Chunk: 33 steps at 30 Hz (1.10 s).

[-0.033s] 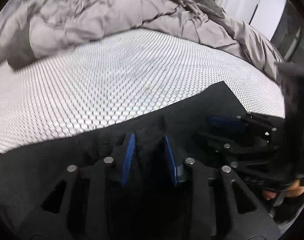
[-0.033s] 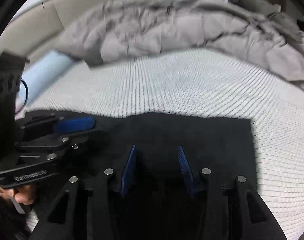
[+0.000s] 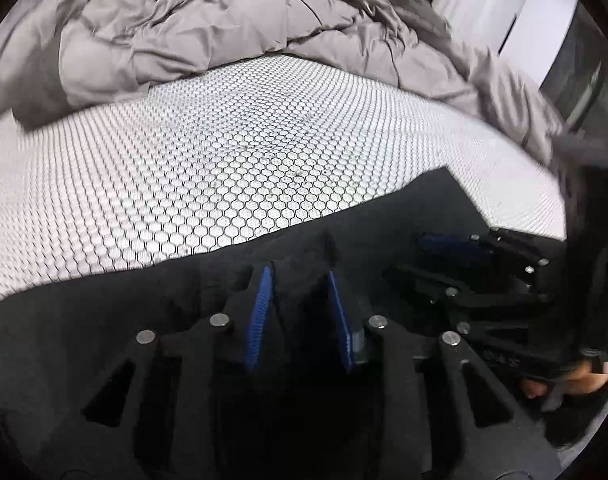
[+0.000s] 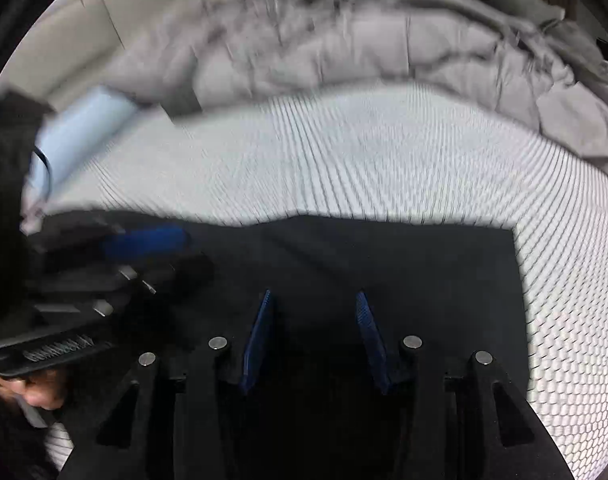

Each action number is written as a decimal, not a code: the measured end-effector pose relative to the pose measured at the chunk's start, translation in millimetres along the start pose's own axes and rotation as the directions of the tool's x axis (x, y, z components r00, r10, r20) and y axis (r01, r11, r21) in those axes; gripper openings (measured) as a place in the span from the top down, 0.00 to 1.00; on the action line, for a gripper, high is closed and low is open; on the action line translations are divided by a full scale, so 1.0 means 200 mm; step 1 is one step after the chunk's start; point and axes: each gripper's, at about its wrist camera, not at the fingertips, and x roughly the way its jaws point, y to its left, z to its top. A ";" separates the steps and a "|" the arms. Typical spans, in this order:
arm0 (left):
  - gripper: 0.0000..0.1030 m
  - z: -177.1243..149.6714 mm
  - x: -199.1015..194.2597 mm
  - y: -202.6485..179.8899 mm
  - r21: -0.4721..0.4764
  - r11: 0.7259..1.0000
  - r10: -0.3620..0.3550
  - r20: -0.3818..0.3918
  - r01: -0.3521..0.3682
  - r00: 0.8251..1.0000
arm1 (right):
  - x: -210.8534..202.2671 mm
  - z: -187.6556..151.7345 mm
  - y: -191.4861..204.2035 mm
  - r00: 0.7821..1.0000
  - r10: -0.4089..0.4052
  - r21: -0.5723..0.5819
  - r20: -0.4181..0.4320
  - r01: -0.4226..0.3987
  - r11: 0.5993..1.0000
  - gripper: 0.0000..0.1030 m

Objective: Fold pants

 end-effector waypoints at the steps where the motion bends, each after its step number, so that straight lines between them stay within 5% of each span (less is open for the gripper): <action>1: 0.74 -0.01 -0.03 0.02 0.002 1.000 -0.004 0.007 0.004 1.000 | 0.00 -0.01 0.00 0.999 -0.032 -0.016 -0.004 0.032 0.999 0.58; 3: 0.74 -0.04 -0.08 0.03 0.023 1.000 0.012 0.019 -0.013 1.000 | -0.04 -0.03 -0.01 0.986 -0.165 -0.051 -0.001 0.165 0.985 0.55; 5: 0.73 -0.08 -0.15 0.03 0.020 0.997 0.080 0.034 -0.080 0.996 | -0.07 -0.04 -0.10 0.950 -0.310 -0.059 0.021 0.311 0.949 0.48; 7: 0.72 -0.13 -0.24 0.03 0.005 0.991 0.130 0.042 -0.130 0.991 | -0.13 -0.09 -0.17 0.958 -0.284 -0.004 0.027 0.284 0.959 0.48; 9: 0.72 -0.21 -0.39 0.00 -0.005 0.995 0.096 0.084 -0.096 0.992 | -0.22 -0.12 -0.17 0.961 -0.270 0.011 0.058 0.270 0.963 0.48; 11: 0.65 -0.27 -0.45 -0.10 0.057 0.995 0.075 0.103 -0.081 0.992 | -0.34 -0.15 -0.12 0.978 -0.171 0.018 0.116 0.170 0.985 0.48; 13: 0.53 -0.35 -0.46 -0.24 0.192 0.980 0.035 0.086 -0.051 0.996 | -0.39 -0.18 -0.03 0.993 -0.026 0.013 0.111 0.025 1.000 0.48; 16: 0.53 -0.45 -0.34 -0.29 0.225 0.974 0.044 -0.027 -0.037 0.999 | -0.34 -0.24 0.15 0.997 0.064 -0.069 0.040 -0.061 0.996 0.48; 18: 0.53 -0.52 -0.31 -0.25 0.234 0.971 0.053 -0.056 -0.038 0.997 | -0.30 -0.32 0.22 1.000 0.027 -0.112 -0.010 -0.028 0.993 0.48; 21: 0.53 -0.59 -0.41 -0.23 0.235 0.969 0.085 -0.035 -0.074 0.996 | -0.33 -0.46 0.15 0.990 -0.142 -0.137 -0.007 0.140 0.981 0.48; 23: 0.52 -0.64 -0.49 -0.21 0.209 0.965 0.160 -0.006 -0.156 0.987 | -0.42 -0.53 0.06 0.976 -0.219 -0.103 0.011 0.219 0.970 0.48; 25: 0.52 -0.69 -0.57 -0.19 0.164 0.976 0.138 0.025 -0.140 0.990 | -0.53 -0.60 -0.01 0.965 -0.262 -0.047 0.032 0.263 0.964 0.48; 30: 0.51 -0.72 -0.71 -0.24 0.108 0.991 0.071 0.127 -0.085 0.989 | -0.73 -0.76 -0.06 0.983 -0.173 0.065 0.063 0.169 0.983 0.48; 33: 0.50 -0.68 -0.61 -0.29 0.107 0.993 0.043 0.089 -0.053 0.995 | -0.75 -0.79 -0.13 0.994 -0.070 0.125 0.083 0.060 0.990 0.47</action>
